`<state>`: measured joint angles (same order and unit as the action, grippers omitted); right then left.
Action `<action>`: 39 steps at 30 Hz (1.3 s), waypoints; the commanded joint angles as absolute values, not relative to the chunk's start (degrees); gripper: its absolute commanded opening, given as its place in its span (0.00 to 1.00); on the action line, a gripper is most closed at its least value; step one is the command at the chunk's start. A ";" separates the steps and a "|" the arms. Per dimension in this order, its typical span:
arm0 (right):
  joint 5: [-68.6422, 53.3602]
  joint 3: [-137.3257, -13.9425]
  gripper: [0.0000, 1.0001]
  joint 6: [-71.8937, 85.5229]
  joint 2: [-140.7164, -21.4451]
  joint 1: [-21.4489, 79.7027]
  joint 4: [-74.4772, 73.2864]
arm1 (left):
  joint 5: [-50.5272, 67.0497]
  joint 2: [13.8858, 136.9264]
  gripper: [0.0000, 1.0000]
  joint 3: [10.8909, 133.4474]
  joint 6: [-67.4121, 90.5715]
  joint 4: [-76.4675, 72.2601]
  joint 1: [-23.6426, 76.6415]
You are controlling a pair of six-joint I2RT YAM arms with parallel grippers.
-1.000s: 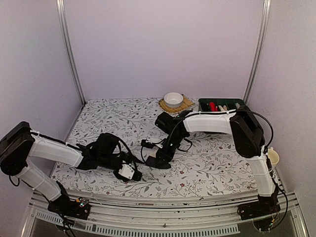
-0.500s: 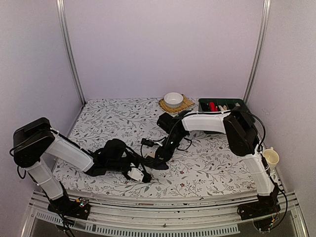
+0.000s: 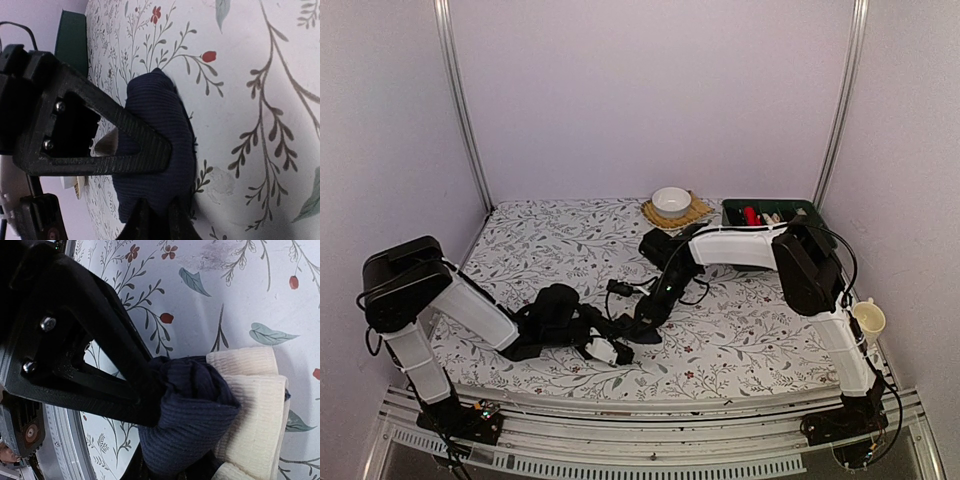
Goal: Roll the underwear
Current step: Roll the underwear at the center of the board.
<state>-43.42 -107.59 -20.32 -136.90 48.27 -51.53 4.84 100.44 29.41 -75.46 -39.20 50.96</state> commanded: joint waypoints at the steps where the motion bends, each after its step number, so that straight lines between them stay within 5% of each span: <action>1: -44.78 -106.83 0.12 -20.73 -139.40 49.50 -54.14 | 1.87 103.61 0.08 30.08 -76.61 -41.69 51.79; 3: -44.85 -107.03 0.13 -20.74 -139.33 49.49 -54.28 | 1.80 104.16 0.00 29.97 -77.21 -41.85 51.81; 7: -43.40 -106.08 0.18 -20.22 -137.05 49.51 -52.49 | 3.57 103.23 0.00 31.52 -78.43 -34.08 51.65; 15: -33.59 -97.80 0.44 -15.90 -123.85 49.45 -43.31 | 11.29 104.88 0.00 48.09 -74.03 1.59 48.14; 20: -28.24 -90.90 0.49 -12.16 -116.95 48.59 -37.48 | 13.54 108.92 0.00 54.80 -73.49 12.74 47.11; 39: -29.33 -79.36 0.69 -5.35 -114.71 42.20 -27.47 | 14.76 118.19 0.00 71.48 -67.81 33.56 46.93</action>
<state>-27.55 -79.77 -6.61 -112.29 42.57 -30.15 16.49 113.99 72.38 -70.06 23.24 46.96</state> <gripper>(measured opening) 0.680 0.036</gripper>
